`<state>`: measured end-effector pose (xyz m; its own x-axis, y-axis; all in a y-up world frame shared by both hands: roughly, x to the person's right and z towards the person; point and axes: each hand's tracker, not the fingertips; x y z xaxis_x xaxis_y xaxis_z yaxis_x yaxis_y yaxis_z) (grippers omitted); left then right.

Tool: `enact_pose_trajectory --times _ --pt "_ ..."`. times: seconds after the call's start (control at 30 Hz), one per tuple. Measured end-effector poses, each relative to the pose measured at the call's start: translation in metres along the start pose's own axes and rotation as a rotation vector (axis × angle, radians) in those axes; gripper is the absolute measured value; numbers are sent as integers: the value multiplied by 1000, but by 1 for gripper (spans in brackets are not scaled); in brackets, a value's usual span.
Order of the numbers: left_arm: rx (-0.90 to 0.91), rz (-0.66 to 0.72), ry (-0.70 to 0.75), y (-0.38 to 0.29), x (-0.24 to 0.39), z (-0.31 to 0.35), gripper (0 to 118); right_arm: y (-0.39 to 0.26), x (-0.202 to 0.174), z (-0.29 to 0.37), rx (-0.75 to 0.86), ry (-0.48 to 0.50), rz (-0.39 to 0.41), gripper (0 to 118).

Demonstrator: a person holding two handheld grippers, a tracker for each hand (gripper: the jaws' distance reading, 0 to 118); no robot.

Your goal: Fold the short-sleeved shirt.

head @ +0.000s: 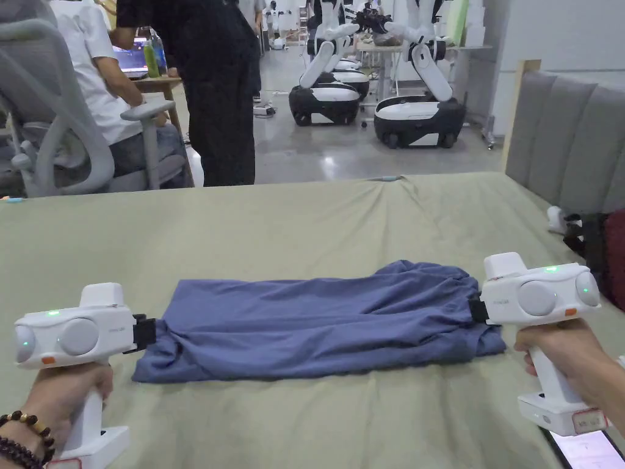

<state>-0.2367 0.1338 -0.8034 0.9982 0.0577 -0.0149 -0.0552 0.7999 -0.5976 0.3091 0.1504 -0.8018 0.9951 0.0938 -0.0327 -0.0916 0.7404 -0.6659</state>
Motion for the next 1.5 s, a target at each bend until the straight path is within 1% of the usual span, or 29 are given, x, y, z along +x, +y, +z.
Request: enact_pose_trajectory --times 0.07,0.1,0.13,0.17,0.23,0.27,0.3,0.37,0.4,0.43,0.47,0.5,0.6,0.63,0.67,0.73,0.77,0.83,0.87,0.9,0.93,0.97,1.0,1.03,1.07,1.1,1.27,1.37,1.5 --pt "-67 -12 -2 -7 1 -17 109 -2 -1 -6 -7 2 -4 0" --pt "-57 -2 -26 -14 -1 -21 115 -2 -1 -10 -13 10 1 0" --pt "-58 -24 -10 -16 0 -29 104 -3 1 -13 -17 17 8 0" --pt "-74 -40 -14 -23 0 -36 98 -3 1 -17 -20 15 15 0" --pt "-149 -83 23 -31 3 -53 97 -2 0 -25 -38 0 28 0" --pt "-180 -102 26 -37 4 -60 94 -3 3 -30 -44 -5 27 0" --pt "-205 -113 30 -42 4 -65 82 -3 4 -32 -46 -7 24 0" --pt "-173 -89 20 -43 5 -64 77 -4 6 -36 -52 -5 6 0" --pt "-190 -81 9 -38 4 -63 55 -6 7 -35 -58 -3 -2 0" --pt "-194 -73 7 -34 4 -60 24 -7 7 -36 -63 -1 -7 0" --pt "-183 -75 27 -28 5 -54 7 -8 7 -38 -66 1 -12 3" --pt "-164 -62 5 -25 3 -51 7 -9 6 -40 -67 -6 -17 21" --pt "-156 -46 -13 -23 5 -48 7 -15 6 -44 -82 -34 -36 118" --pt "-150 -48 -14 -24 6 -47 7 -18 6 -48 -88 -40 -41 118" --pt "-145 -50 -16 -25 7 -47 7 -21 6 -42 -78 -38 -37 112" --pt "-150 -62 -20 -27 10 -49 7 -21 6 -52 -112 -28 -43 110" --pt "-160 -70 -18 -27 10 -50 7 -24 6 -58 -159 -32 -42 106" --pt "-160 -70 -13 -30 11 -52 7 -34 10 -84 -277 -35 -41 85" --pt "-159 -65 -14 -29 12 -52 7 -36 10 -86 -264 21 -77 85" --pt "-160 -59 -14 -29 13 -51 7 -34 10 -80 -214 7 -121 83" --pt "-160 -58 -12 -29 13 -52 7 -32 9 -76 -220 4 -100 77" --pt "-159 -61 -13 -30 13 -52 7 -30 7 -74 -208 46 -83 63" --pt "-159 -71 -16 -29 14 -50 7 -26 5 -71 -177 77 -44 28" --pt "-160 -82 -23 -29 14 -49 7 -23 2 -67 -150 126 -27 10" --pt "-164 -89 -23 -29 14 -47 7 -22 -1 -61 -161 49 4 10" --pt "-166 -89 -25 -28 13 -43 7 -22 -5 -56 -172 23 39 10" --pt "-139 -41 -78 -25 5 4 7 -30 -6 -20 -178 38 63 10" --pt "-191 -106 -104 -41 6 36 7 -45 -3 15 -179 28 91 10" --pt "-258 -111 -124 -73 1 54 7 -70 3 26 -271 82 73 10"
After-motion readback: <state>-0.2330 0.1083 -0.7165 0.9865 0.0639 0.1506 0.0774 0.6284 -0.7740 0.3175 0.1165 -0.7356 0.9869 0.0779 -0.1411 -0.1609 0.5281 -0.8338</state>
